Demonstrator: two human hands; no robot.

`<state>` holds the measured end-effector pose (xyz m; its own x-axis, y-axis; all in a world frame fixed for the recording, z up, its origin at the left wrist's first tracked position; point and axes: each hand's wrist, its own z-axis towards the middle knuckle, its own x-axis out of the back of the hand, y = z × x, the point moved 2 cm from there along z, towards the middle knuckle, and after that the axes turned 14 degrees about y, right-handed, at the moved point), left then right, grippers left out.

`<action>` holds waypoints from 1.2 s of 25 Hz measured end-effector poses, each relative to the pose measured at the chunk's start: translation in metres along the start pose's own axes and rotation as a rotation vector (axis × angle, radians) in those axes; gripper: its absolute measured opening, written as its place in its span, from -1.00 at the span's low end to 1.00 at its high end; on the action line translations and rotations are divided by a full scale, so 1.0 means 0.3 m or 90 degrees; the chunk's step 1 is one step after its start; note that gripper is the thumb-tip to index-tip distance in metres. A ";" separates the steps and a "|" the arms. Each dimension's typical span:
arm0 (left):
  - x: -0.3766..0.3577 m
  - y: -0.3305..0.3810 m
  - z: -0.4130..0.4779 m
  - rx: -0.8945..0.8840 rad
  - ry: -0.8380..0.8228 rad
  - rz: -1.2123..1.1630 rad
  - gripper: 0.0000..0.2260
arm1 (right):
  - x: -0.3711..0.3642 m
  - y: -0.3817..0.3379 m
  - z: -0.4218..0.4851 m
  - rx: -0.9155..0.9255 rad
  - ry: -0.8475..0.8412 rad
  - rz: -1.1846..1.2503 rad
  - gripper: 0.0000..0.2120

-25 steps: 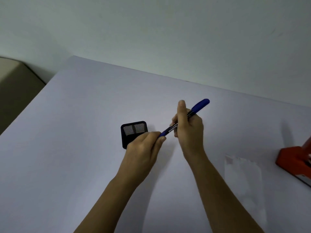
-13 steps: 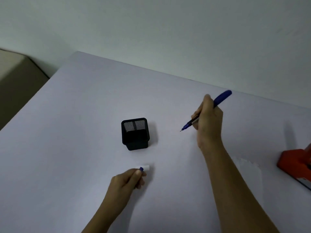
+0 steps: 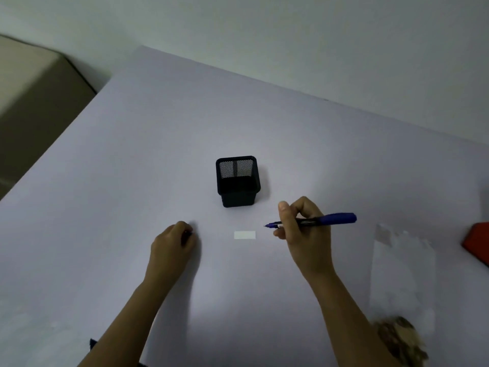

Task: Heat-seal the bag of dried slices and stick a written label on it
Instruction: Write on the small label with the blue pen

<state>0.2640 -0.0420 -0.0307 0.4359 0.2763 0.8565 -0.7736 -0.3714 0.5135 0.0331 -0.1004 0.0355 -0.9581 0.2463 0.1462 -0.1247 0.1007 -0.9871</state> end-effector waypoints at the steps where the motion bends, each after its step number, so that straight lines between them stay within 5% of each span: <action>1: -0.008 -0.010 0.000 0.003 -0.001 -0.001 -0.95 | -0.006 0.003 -0.006 -0.004 -0.005 -0.005 -0.69; 5: -0.018 -0.020 -0.006 0.052 -0.023 -0.040 -0.75 | -0.028 0.036 -0.014 0.004 -0.026 -0.058 -0.69; 7: 0.019 -0.008 -0.026 0.092 0.050 -0.087 -0.63 | -0.032 0.051 -0.021 0.039 -0.020 -0.100 -0.69; 10: 0.059 0.055 -0.093 -0.152 0.151 -0.120 -0.82 | -0.040 0.065 -0.022 0.059 -0.014 -0.109 -0.73; 13: -0.036 0.080 -0.112 -0.319 -0.004 -0.115 -0.68 | -0.060 0.082 -0.015 0.038 -0.019 -0.095 -0.71; 19: -0.193 0.106 -0.048 -0.196 -0.047 -0.117 -0.72 | -0.103 0.144 -0.012 0.027 -0.026 -0.097 -0.71; 30: -0.227 0.128 -0.048 -0.266 -0.052 -0.096 -0.87 | -0.093 0.161 -0.008 0.047 -0.009 -0.098 -0.70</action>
<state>0.1981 -0.0622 -0.0700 0.5798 0.2227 0.7837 -0.8107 0.0623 0.5821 0.0546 -0.1001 -0.0161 -0.9295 0.2202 0.2957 -0.2885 0.0649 -0.9553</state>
